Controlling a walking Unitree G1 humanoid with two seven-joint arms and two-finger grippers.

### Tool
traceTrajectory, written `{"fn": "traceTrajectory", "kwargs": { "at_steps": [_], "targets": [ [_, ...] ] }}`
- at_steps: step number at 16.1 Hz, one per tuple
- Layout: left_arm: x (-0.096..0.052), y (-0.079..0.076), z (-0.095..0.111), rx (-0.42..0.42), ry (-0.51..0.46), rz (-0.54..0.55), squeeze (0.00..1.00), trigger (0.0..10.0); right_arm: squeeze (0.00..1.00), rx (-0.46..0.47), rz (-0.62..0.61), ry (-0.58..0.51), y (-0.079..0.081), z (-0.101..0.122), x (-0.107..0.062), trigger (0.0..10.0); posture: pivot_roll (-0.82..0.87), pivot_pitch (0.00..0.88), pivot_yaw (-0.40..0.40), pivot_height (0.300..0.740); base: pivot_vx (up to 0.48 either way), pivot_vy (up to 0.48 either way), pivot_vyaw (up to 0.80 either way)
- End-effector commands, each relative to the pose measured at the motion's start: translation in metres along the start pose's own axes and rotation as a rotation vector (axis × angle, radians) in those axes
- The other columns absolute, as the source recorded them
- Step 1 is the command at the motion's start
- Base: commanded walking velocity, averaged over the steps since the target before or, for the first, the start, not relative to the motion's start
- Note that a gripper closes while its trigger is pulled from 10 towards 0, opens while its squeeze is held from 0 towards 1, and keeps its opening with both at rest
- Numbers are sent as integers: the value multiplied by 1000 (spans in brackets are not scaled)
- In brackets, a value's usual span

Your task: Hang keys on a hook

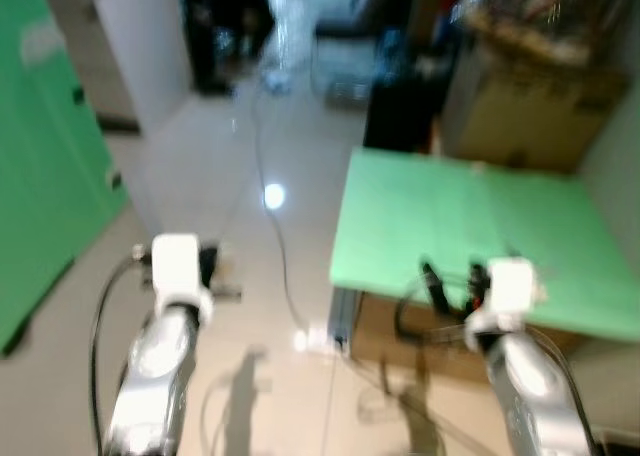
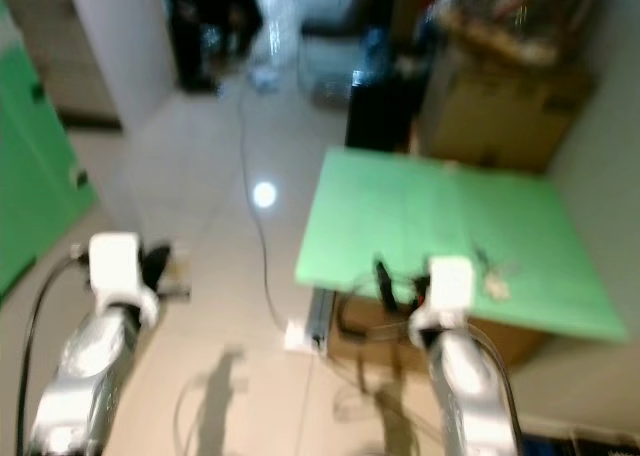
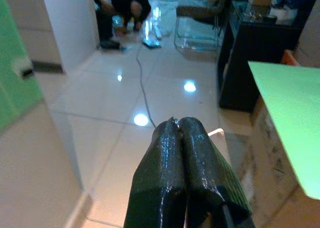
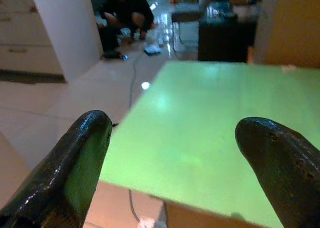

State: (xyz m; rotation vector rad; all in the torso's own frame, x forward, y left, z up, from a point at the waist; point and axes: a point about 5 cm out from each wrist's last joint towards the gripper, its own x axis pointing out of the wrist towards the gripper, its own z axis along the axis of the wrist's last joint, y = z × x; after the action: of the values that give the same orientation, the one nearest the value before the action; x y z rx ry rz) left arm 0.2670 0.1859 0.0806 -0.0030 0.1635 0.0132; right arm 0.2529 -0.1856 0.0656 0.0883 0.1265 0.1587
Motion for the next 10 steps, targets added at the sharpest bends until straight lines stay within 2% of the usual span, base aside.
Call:
{"fn": "traceTrajectory", "kwargs": {
  "at_steps": [1,2,3,4,5,6,7,8,10],
  "targets": [
    [0,-2,1,26,-2,1,0,10000,0,-10,-7,-20,-5,6,2,10000,-48,0,23,740,0,0,456],
    [1,-1,1,45,-9,4,0,10000,0,-20,7,-21,-4,6,3,10000,-42,0,16,740,0,0,456],
    [2,3,0,13,-16,23,0,10000,0,-49,21,-26,-1,6,2,10000,-37,0,11,740,0,0,450],
    [-2,9,-1,-7,-53,47,0,10000,0,-81,10,-46,1,6,-2,10000,-32,0,7,740,0,0,438],
    [-13,19,-2,-52,-107,74,0,10000,0,-109,-12,-78,2,6,-9,10000,-30,0,-3,740,0,0,438],
    [-23,17,6,-30,-167,57,0,10000,0,-165,8,-109,4,9,-15,10000,-13,0,-18,740,0,0,438],
    [-22,10,8,13,-161,32,0,10000,0,-174,21,-108,3,9,-14,10000,-5,0,-27,740,0,0,438],
    [-16,4,10,59,-156,26,0,10000,0,-155,26,-94,1,8,-8,10000,2,0,-31,740,0,0,438],
    [-4,-9,20,26,-186,-13,0,10000,0,-141,43,-101,-5,15,4,10000,7,0,-33,740,0,-472,434]
  ]
}}
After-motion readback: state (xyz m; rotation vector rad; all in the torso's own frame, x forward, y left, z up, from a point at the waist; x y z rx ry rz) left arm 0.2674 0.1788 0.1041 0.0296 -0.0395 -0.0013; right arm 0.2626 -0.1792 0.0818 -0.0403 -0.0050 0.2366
